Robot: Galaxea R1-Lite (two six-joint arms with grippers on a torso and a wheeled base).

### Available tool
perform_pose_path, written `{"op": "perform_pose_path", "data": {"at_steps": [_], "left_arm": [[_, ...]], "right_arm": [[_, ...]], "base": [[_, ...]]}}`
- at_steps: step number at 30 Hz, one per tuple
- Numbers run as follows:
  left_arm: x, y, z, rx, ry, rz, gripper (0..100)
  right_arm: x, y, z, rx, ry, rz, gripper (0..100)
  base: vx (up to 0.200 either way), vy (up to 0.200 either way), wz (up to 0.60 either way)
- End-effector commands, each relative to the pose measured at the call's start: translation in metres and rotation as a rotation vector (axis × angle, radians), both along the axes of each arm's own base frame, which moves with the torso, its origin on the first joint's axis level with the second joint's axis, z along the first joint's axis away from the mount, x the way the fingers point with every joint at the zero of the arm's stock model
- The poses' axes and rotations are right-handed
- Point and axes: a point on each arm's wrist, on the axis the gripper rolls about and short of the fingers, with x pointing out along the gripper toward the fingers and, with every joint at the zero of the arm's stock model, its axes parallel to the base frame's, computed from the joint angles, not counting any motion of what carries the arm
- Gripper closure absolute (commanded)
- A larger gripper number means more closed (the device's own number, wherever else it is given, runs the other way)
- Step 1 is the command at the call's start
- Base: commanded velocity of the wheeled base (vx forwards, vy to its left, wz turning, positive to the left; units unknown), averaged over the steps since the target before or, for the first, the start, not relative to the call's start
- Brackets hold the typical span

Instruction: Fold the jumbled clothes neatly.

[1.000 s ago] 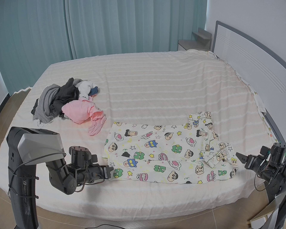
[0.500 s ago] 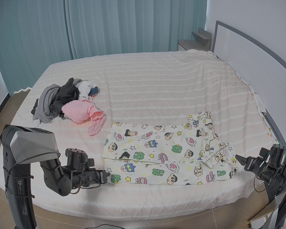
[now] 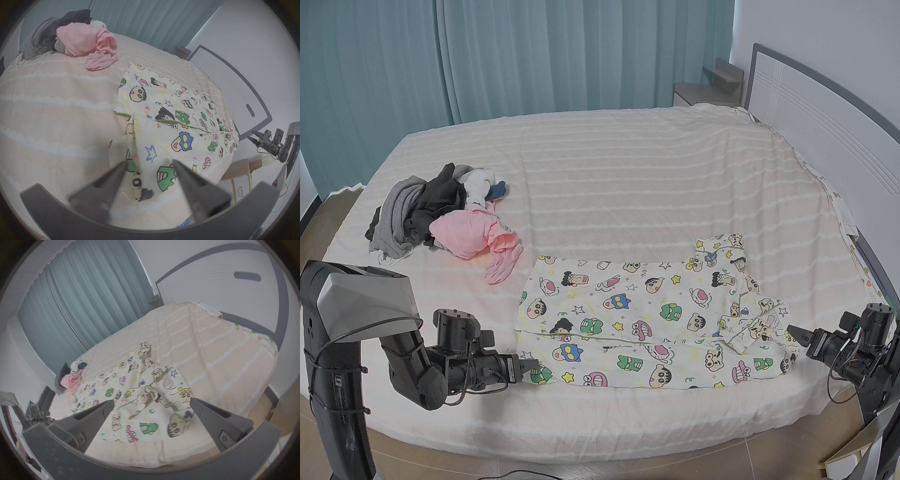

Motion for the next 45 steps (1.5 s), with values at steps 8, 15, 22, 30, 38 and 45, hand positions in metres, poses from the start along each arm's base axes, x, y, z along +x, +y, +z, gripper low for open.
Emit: {"op": "perform_pose_path", "data": {"at_steps": [8,15,22,30,38,45], "left_arm": [[0.021,0.018,0.042,-0.245,-0.14,0.308,0],[-0.012,0.028,0.08,-0.508,-0.075,0.501,0],[-0.051,0.033,0.105,-0.675,-0.024,0.573,0],[-0.061,0.03,0.107,-0.728,0.006,0.579,0],[-0.068,0.031,0.098,-0.732,-0.005,0.571,0],[-0.067,0.03,0.091,-0.742,-0.031,0.559,0]], "right_arm": [[0.024,0.054,-0.017,0.331,0.086,0.085,0],[0.034,0.063,-0.033,0.359,0.153,0.074,0],[0.05,0.069,-0.055,0.338,0.184,0.05,0],[0.084,0.076,-0.065,0.306,0.187,-0.011,0],[0.102,0.077,-0.063,0.29,0.171,-0.051,0],[0.103,0.075,-0.064,0.289,0.173,-0.061,100]], "base": [[0.0,0.0,0.0],[0.0,0.0,0.0],[0.0,0.0,0.0],[0.0,0.0,0.0],[0.0,0.0,0.0],[0.0,0.0,0.0]]}}
